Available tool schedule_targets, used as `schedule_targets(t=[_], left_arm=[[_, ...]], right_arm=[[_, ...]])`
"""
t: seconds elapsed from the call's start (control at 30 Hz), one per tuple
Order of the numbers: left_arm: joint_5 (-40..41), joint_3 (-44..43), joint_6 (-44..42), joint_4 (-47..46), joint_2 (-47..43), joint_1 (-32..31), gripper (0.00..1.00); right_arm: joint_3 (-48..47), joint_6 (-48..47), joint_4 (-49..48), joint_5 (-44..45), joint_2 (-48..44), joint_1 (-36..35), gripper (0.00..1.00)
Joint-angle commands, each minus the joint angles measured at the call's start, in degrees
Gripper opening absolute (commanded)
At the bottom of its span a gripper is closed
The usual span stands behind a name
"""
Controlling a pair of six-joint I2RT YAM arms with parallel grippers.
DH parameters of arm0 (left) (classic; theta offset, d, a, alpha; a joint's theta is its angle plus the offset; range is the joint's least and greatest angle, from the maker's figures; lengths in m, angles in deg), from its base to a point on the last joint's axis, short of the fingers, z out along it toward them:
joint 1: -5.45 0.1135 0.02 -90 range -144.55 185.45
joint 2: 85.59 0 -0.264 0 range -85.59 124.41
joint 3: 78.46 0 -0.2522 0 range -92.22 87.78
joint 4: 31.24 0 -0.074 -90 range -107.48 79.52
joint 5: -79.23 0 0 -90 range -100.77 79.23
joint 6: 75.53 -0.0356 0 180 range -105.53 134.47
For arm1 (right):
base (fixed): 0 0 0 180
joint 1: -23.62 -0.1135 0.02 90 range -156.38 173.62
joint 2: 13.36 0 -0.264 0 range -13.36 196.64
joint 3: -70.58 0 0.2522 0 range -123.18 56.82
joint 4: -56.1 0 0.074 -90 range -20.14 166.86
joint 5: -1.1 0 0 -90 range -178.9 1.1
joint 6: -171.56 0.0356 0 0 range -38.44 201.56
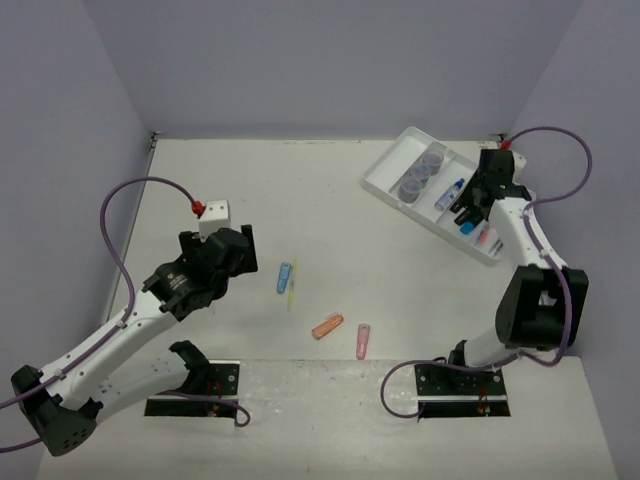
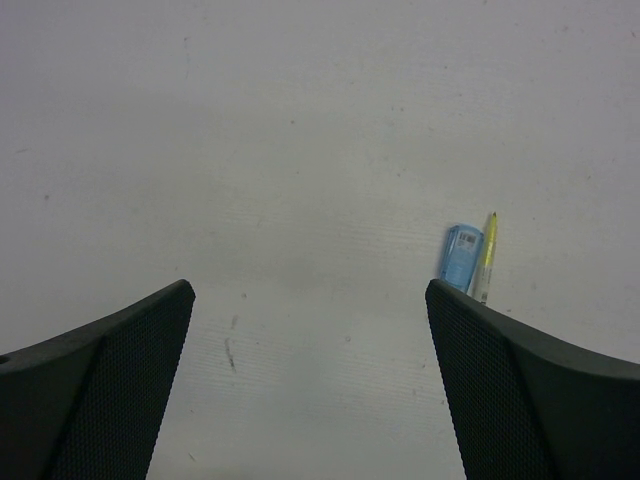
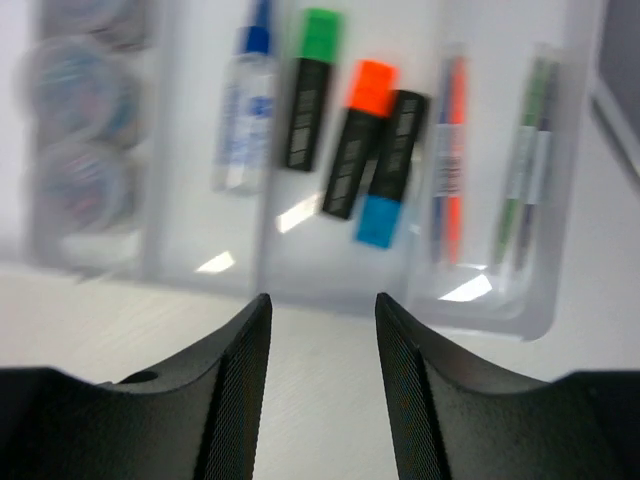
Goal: Sort the stationery into containers
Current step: Place the pen in the storage box, then pick up the pen from the center of the board.
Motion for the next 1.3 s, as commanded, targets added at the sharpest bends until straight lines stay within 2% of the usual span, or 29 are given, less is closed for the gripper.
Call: schedule_targets(t=[0.0, 0.17, 0.27, 0.33, 0.43, 0.7, 0.73, 0.77, 0.87, 0.93, 1.27], left_arm=[[-2.7, 0.6, -3.5, -3.9, -1.0, 0.4, 1.0], [-6.1, 0.2, -5.4, -6.4, -0.3, 0.4, 1.0], [-12.4, -1.8, -3.7, -6.7, 3.5, 0.4, 0.99], [-16.5, -1.9, -2.7, -8.4, 5.8, 0.4, 0.96], [-17.5, -1.7, 0.5, -10.3, 11.3, -0.8, 0.93], [-12.2, -3.4, 5.8, -11.6, 24.2, -10.1, 0.88], [-12.3, -3.4, 6.2, -12.3, 25.4, -10.7, 0.88], [-12.6, -3.4, 6.2, -12.7, 26.2, -11.0, 0.87], [-14.1, -4.3, 5.3, -14.3, 30.1, -11.0, 0.84], [-14.2, -4.8, 4.5, -14.9, 32.4, -11.0, 0.8], [-14.7, -5.1, 2.2, -17.1, 38.7, -11.0, 0.46]], right_arm=[[3.7, 3.1, -0.8, 1.9, -12.7, -13.6, 0.47], [12.7, 5.8, -4.6, 0.9, -18.0, -26.3, 0.47], [16.6, 6.1, -7.0, -0.3, -20.0, -30.6, 0.47], [20.4, 5.9, -10.0, -2.8, -21.7, -31.8, 0.49], [23.3, 5.4, -13.6, -6.8, -24.4, -31.9, 0.54], [27.2, 3.1, -14.8, -12.3, -29.9, -31.9, 0.56], [28.4, 3.1, -15.8, -14.1, -30.4, -31.9, 0.55], [29.1, 3.1, -16.9, -15.4, -30.5, -31.9, 0.49], [27.5, 2.3, -14.9, -17.7, -29.8, -31.9, 0.44], [28.0, 2.4, -15.7, -18.5, -30.8, -31.9, 0.41], [29.1, 2.4, -16.6, -20.0, -32.2, -31.9, 0.4]])
